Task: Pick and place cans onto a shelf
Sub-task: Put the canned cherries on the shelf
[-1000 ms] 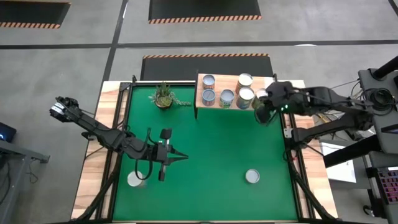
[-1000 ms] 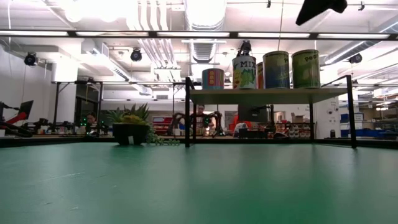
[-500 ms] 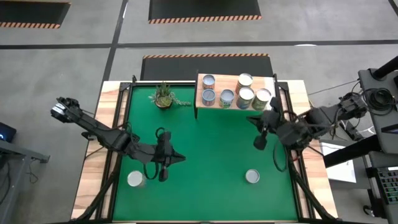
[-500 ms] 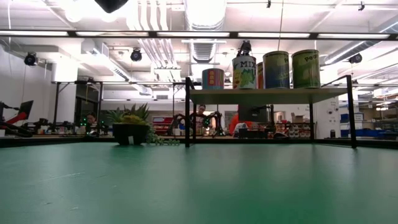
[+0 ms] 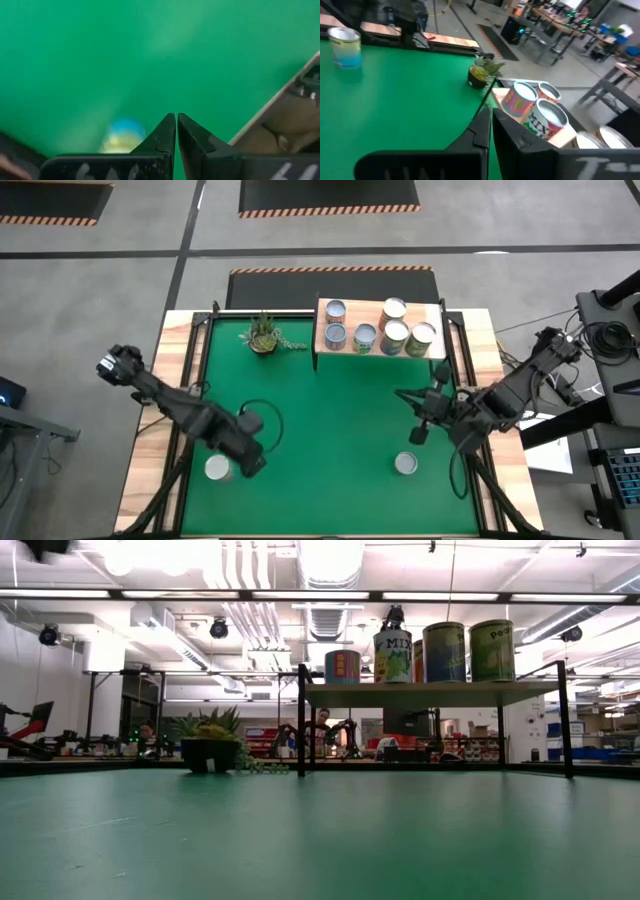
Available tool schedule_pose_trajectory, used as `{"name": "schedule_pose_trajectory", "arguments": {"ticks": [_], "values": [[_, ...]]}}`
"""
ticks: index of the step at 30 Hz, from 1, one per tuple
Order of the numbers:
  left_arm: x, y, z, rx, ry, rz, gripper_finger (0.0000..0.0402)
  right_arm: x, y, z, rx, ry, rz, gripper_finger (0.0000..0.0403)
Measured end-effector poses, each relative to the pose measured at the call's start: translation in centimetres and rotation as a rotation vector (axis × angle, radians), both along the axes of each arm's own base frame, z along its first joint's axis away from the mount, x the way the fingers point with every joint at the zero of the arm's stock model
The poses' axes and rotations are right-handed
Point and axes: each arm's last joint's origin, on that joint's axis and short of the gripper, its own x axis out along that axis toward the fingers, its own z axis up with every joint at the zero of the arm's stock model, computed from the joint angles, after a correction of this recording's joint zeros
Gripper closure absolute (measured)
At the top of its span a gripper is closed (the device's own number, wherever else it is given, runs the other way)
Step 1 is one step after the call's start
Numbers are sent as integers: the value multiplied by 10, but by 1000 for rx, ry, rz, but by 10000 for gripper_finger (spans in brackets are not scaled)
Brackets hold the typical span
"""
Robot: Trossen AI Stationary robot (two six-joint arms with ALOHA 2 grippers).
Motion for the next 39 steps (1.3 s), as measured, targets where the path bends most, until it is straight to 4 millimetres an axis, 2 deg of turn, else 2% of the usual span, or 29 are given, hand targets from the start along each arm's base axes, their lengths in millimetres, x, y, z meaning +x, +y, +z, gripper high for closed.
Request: {"name": "schedule_pose_trajectory", "arguments": {"ticks": [4, 10, 14, 20, 27, 33, 39], "values": [[-11, -27, -17, -9, 79, 107, 400, -5, 8, -16, -2, 25, 29, 394], [-36, -43, -33, 41, 176, 267, 375, -7, 11, -15, -9, 1, 49, 394], [-48, -48, -39, 31, 220, 314, 317, -7, 12, -13, -4, -5, 49, 394], [-61, -52, -50, 59, 280, 339, 190, -7, 12, -12, 1, -10, 49, 394], [-65, -51, -57, 74, 306, 309, 71, -6, 12, -11, 14, -26, 49, 394], [-61, -54, -57, 40, 264, 258, 19, -6, 12, -11, 14, -25, 49, 394], [-62, -53, -66, 58, 252, 276, 8, -6, 12, -12, 10, -21, 49, 394]]}}
